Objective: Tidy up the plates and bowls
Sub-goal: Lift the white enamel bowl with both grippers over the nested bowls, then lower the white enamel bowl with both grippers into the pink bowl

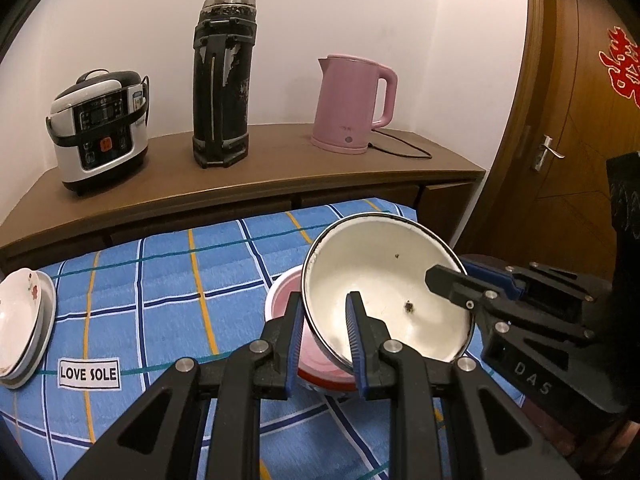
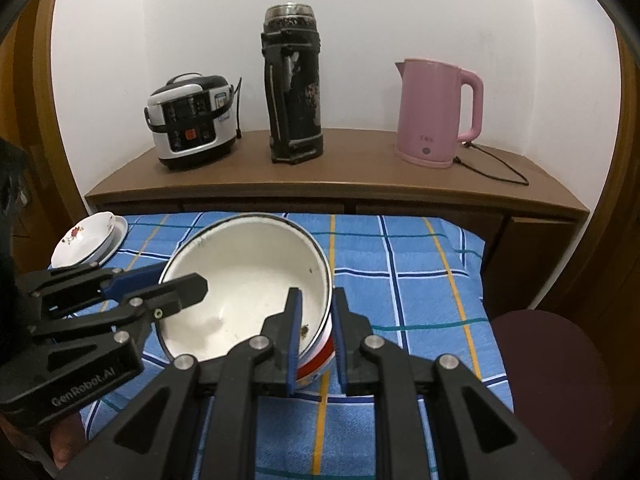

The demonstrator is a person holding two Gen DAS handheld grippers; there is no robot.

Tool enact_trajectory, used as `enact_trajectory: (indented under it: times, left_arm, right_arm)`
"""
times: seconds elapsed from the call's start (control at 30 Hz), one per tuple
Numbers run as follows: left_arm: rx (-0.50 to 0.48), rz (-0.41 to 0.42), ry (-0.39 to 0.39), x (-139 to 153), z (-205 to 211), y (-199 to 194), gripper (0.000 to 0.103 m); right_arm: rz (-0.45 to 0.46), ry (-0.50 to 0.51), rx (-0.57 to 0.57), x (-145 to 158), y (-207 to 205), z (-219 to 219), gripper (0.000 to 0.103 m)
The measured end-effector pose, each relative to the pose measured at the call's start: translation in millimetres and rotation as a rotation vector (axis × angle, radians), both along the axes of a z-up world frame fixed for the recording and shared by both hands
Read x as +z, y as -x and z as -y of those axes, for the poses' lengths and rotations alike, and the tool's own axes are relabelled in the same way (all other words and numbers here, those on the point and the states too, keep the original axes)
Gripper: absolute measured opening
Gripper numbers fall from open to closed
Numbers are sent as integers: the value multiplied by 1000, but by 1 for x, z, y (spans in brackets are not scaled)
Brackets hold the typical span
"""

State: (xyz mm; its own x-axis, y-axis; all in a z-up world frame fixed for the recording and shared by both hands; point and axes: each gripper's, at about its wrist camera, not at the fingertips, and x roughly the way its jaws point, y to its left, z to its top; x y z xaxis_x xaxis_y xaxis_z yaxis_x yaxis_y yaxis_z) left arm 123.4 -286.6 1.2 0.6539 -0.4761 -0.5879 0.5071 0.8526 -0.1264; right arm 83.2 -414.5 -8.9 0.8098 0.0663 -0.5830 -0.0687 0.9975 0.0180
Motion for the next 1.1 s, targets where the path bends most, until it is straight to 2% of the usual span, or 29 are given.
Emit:
enact_trajectory:
  times: [1.1]
  left_arm:
    - [0, -22, -38, -10, 8, -16, 23]
  right_arm:
    - [-68, -11, -12, -17, -22, 0, 17]
